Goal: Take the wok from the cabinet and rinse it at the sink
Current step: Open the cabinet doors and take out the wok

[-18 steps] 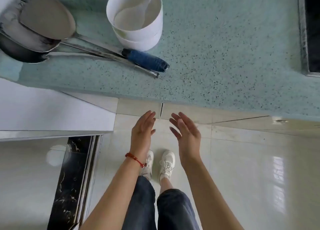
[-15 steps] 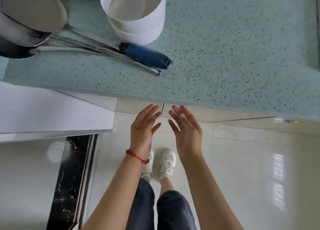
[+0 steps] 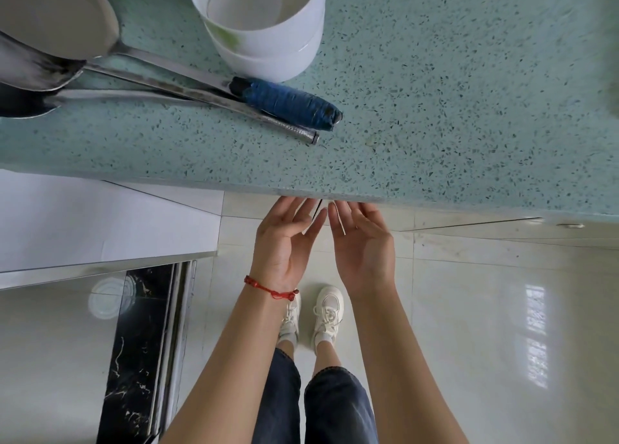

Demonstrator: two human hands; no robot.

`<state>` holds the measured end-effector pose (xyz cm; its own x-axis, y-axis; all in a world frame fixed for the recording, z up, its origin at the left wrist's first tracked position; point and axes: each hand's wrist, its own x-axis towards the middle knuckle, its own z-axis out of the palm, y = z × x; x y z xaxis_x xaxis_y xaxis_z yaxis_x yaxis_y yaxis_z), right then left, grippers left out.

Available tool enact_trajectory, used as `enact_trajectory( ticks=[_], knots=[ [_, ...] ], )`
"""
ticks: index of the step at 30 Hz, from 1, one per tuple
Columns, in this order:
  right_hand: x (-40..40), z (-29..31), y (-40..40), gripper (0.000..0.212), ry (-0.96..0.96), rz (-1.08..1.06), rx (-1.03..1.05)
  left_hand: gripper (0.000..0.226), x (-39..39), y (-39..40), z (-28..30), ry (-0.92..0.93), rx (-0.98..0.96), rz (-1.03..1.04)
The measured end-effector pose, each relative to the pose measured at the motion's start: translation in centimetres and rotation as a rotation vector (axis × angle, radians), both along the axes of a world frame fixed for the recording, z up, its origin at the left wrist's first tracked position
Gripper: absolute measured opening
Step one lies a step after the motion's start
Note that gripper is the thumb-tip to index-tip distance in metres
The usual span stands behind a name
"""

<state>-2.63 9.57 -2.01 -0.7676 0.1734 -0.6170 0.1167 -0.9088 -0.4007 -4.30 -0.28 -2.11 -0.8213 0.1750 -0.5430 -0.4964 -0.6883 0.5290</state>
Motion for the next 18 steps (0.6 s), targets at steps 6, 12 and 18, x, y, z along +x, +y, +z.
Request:
enact_trajectory(
  ticks=[6, 12, 18],
  knots=[
    [2.4, 0.5, -0.6, 0.024, -0.107, -0.017, 0.040, 0.035, 1.0, -0.2, 0.6, -0.102, 0.000, 0.081],
    [6.8, 1.5, -1.0, 0.018, -0.292, 0.021, 0.287, 0.014, 5.8, -2.1, 0.9, -0.166, -0.237, 0.046],
    [12.3, 1.8, -0.2, 0.027, -0.470, 0.164, 0.630, 0.006, 11.5, -4.8, 0.8, -0.171, -0.557, 0.068]
  ],
)
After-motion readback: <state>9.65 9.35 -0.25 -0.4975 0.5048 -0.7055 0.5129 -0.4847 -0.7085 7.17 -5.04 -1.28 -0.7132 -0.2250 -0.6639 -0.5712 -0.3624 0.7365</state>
